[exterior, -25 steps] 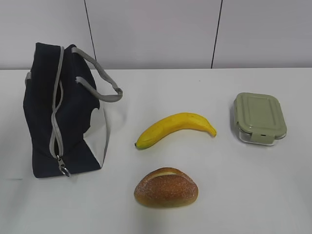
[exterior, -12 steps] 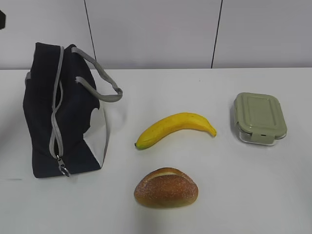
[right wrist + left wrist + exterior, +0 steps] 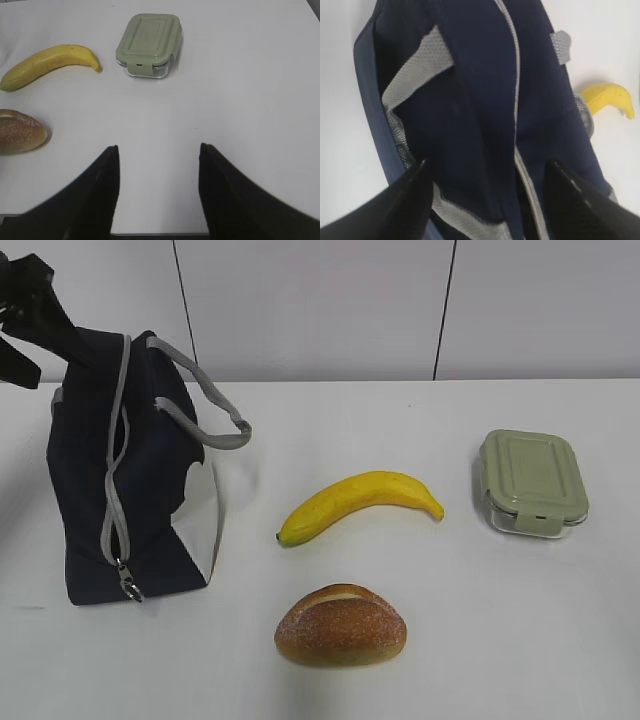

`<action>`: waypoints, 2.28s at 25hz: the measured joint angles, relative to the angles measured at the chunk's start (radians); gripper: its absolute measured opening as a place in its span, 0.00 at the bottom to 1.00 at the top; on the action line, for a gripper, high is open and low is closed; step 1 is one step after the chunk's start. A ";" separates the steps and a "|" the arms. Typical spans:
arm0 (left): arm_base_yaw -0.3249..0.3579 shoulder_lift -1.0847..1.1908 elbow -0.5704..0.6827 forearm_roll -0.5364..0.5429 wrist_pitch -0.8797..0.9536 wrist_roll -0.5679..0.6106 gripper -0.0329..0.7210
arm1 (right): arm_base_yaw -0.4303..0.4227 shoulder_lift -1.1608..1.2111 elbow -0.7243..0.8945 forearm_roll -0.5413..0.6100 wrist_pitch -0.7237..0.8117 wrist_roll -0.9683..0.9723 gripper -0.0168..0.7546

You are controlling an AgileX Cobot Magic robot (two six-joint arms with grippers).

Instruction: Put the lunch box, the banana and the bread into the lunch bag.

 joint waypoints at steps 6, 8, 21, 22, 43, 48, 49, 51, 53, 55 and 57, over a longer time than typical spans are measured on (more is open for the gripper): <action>0.000 0.070 -0.011 0.000 -0.025 -0.001 0.68 | 0.000 0.000 0.000 0.000 0.000 0.000 0.55; 0.000 0.079 -0.011 -0.002 -0.037 -0.001 0.62 | 0.000 0.000 0.000 0.000 0.000 0.000 0.55; 0.000 0.093 -0.013 -0.043 -0.043 -0.002 0.23 | 0.000 0.000 0.000 0.000 0.000 0.000 0.55; 0.000 0.093 -0.013 -0.045 -0.043 -0.002 0.20 | 0.000 0.000 0.000 0.000 0.000 0.000 0.55; 0.000 0.091 -0.013 -0.194 0.049 0.079 0.02 | 0.000 0.000 0.000 0.008 0.000 0.000 0.55; 0.000 0.090 -0.013 -0.220 0.074 0.087 0.02 | 0.000 0.000 0.000 0.014 0.000 0.000 0.55; 0.000 0.090 -0.013 -0.229 0.078 0.087 0.02 | 0.000 0.000 0.000 0.014 0.000 0.000 0.55; 0.000 0.090 -0.013 -0.259 0.087 0.094 0.02 | 0.000 0.000 0.000 0.016 0.000 0.000 0.55; 0.000 0.090 -0.013 -0.298 0.092 0.107 0.02 | 0.000 0.000 0.000 0.019 -0.002 0.000 0.55; 0.000 0.090 -0.013 -0.321 0.092 0.114 0.02 | 0.000 0.000 -0.010 0.026 -0.004 0.000 0.55; 0.000 0.090 -0.013 -0.324 0.092 0.115 0.02 | 0.000 0.003 -0.032 0.028 -0.010 0.000 0.55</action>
